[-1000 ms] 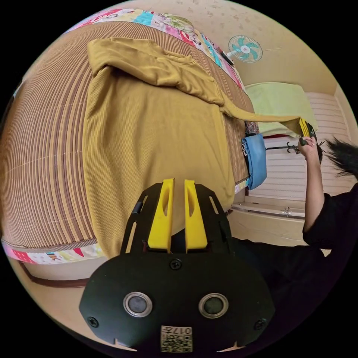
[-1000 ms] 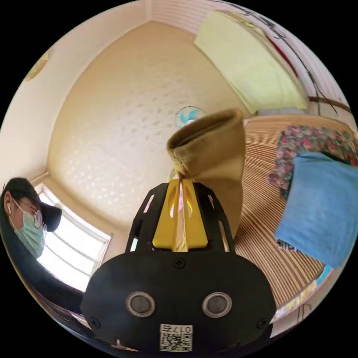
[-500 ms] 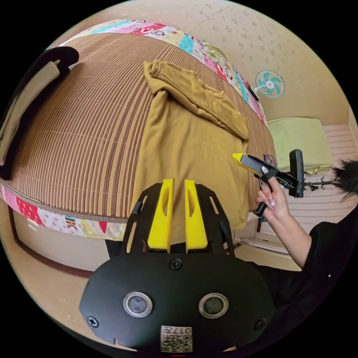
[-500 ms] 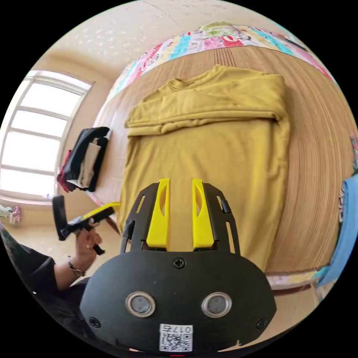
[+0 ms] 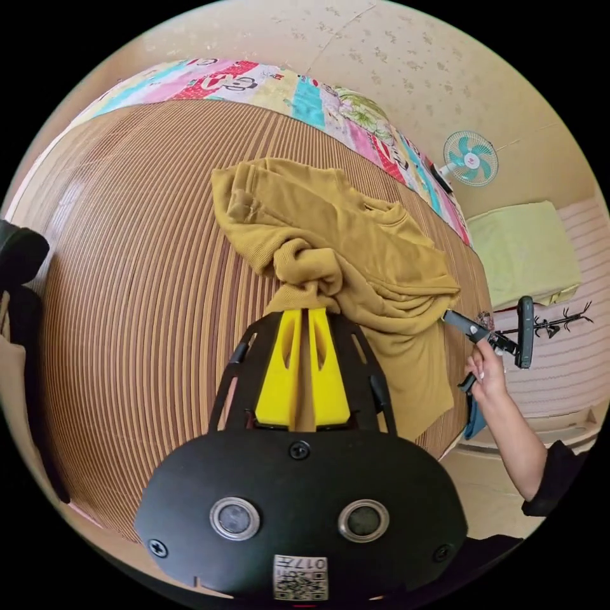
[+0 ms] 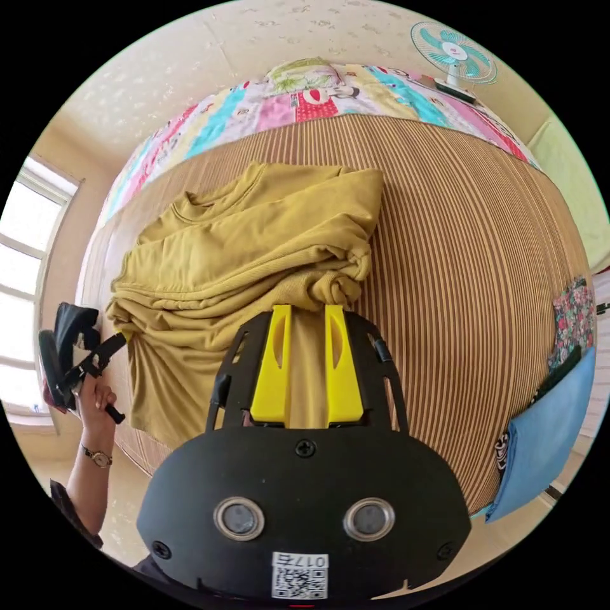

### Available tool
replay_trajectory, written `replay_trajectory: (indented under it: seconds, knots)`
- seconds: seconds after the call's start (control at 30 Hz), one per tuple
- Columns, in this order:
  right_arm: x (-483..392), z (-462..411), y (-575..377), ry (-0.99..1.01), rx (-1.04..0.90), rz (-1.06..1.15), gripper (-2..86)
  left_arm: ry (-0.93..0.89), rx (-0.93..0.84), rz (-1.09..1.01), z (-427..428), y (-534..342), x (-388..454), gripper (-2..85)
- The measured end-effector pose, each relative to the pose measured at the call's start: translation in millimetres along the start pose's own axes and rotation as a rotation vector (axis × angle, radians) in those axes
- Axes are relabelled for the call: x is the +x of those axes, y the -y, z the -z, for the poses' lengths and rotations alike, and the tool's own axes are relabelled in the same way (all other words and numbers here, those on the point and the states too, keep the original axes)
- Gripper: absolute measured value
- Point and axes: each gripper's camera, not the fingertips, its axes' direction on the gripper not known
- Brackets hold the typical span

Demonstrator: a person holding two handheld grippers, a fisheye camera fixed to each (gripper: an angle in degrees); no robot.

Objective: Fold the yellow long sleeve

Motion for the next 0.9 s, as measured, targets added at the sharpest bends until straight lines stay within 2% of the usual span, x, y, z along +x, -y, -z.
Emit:
replay_trajectory:
  seconds: [0.07,0.13,0.27,0.33,0.4,0.43,0.5,0.57,0.6,0.63,0.67,0.73,0.8,0.9]
  knots:
    - [10,32,-7,0.056,0.068,-0.012,8.9,-0.007,0.048,-0.031,26,-1,-6,4.5]
    - [24,47,-26,0.036,0.065,-0.020,9.7,-0.018,0.015,-0.021,47,-18,-22,8.3]
    - [65,47,-97,-0.007,-0.029,-0.041,11.6,-0.038,-0.070,-0.005,60,-63,-41,12.2]
    - [81,35,-130,0.043,-0.125,-0.085,11.7,-0.011,-0.177,0.048,55,-91,-53,11.8]
    - [87,26,-160,0.115,-0.199,-0.086,10.2,-0.020,-0.206,0.087,60,-109,-61,9.1]
    - [88,27,-179,0.145,-0.222,-0.078,7.3,-0.054,-0.232,0.126,66,-116,-66,5.2]
    - [92,46,-205,0.181,-0.214,-0.095,4.8,-0.142,-0.268,0.179,85,-129,-74,4.9]
    - [106,89,-241,0.312,-0.194,-0.114,3.5,-0.305,-0.226,0.219,121,-148,-82,4.6]
    - [111,102,-250,0.370,-0.179,-0.120,3.4,-0.465,-0.198,0.262,147,-160,-89,4.6]
    - [121,131,-264,0.524,-0.130,-0.141,3.1,-0.618,-0.139,0.317,176,-169,-94,4.5]
    - [131,162,-272,0.690,-0.055,-0.157,2.9,-0.675,-0.092,0.340,192,-171,-95,4.5]
    - [137,207,-268,0.802,0.081,-0.126,2.7,-0.719,0.107,0.398,257,-164,-94,4.3]
    - [134,240,-245,0.799,0.169,-0.045,2.5,-0.739,0.195,0.346,285,-131,-87,4.3]
    - [115,248,-176,0.606,0.206,0.062,2.3,-0.717,0.247,0.238,284,-47,-70,4.5]
